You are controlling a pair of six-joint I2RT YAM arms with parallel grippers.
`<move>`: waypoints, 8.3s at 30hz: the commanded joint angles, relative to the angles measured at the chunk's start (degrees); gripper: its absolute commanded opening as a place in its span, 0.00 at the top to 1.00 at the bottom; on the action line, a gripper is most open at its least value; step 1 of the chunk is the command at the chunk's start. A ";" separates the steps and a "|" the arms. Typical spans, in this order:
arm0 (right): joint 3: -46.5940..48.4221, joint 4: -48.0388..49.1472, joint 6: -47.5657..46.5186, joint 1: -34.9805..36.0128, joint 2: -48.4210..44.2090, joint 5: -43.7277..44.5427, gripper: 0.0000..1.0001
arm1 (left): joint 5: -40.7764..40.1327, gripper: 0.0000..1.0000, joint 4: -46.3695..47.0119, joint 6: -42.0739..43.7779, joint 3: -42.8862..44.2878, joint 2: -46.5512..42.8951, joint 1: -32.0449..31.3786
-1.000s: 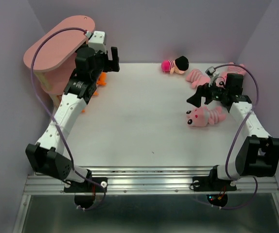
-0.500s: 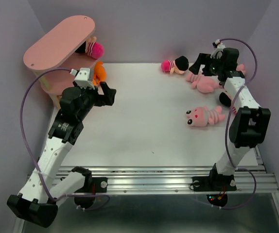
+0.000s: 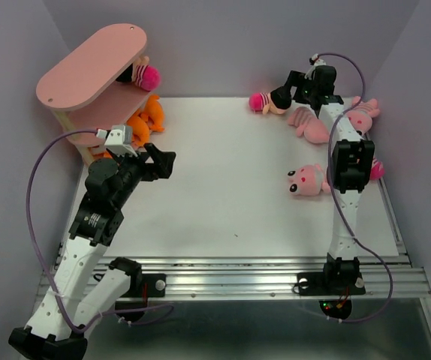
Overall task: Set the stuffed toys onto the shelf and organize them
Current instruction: Grab a stuffed toy with the right arm, then pass the stuffed toy from the right arm to the left, then pass the stuffed toy from the left arm to the right
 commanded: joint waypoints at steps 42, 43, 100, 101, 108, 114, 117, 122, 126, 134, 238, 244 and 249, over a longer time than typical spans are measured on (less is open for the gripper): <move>-46.96 25.95 -9.51 0.19 -28.63 -30.98 0.99 | 28.38 0.01 20.42 -14.34 -16.50 5.06 -0.72; -50.55 25.33 -10.39 0.19 -30.49 -32.41 0.99 | 28.47 0.01 20.95 -14.70 -16.95 5.15 -0.90; -74.40 7.57 -23.93 0.19 -58.11 -47.27 0.99 | 25.93 0.04 43.26 -31.74 -28.46 18.85 -13.64; -74.58 7.57 -24.11 0.19 -58.20 -47.45 0.99 | 25.93 0.04 44.50 -32.71 -28.64 19.38 -13.64; -77.04 11.26 -24.02 0.72 -59.69 -45.52 0.99 | 26.19 0.08 55.49 -41.32 -28.56 28.08 -15.22; -77.48 11.70 -23.67 1.95 -59.87 -44.11 0.99 | 24.52 0.10 61.45 -46.50 -25.65 35.63 -18.56; -77.74 11.70 -24.02 2.47 -59.95 -43.76 0.99 | 24.17 0.10 65.24 -49.75 -24.95 39.06 -19.62; -78.27 11.70 -24.90 3.62 -59.87 -42.97 0.99 | 24.43 0.13 72.27 -53.02 -23.20 43.81 -20.67; -78.36 11.70 -25.43 3.62 -59.78 -43.06 0.99 | 24.52 0.15 73.95 -54.07 -22.14 46.97 -21.29; -78.89 11.70 -25.69 4.14 -60.31 -44.29 0.99 | 22.06 0.30 73.51 -54.25 -22.57 49.88 -21.47; -57.18 -14.84 -32.98 16.80 -40.52 -40.42 0.13 | -12.49 1.00 24.55 -11.17 -17.65 22.64 -34.39; -59.81 -12.74 -35.00 16.80 -42.55 -44.90 0.17 | -8.45 1.00 33.42 -18.91 -21.34 20.88 -34.21; -59.91 -12.20 -34.31 16.80 -42.82 -47.62 0.54 | -6.68 1.00 35.10 -18.23 -21.17 21.58 -34.12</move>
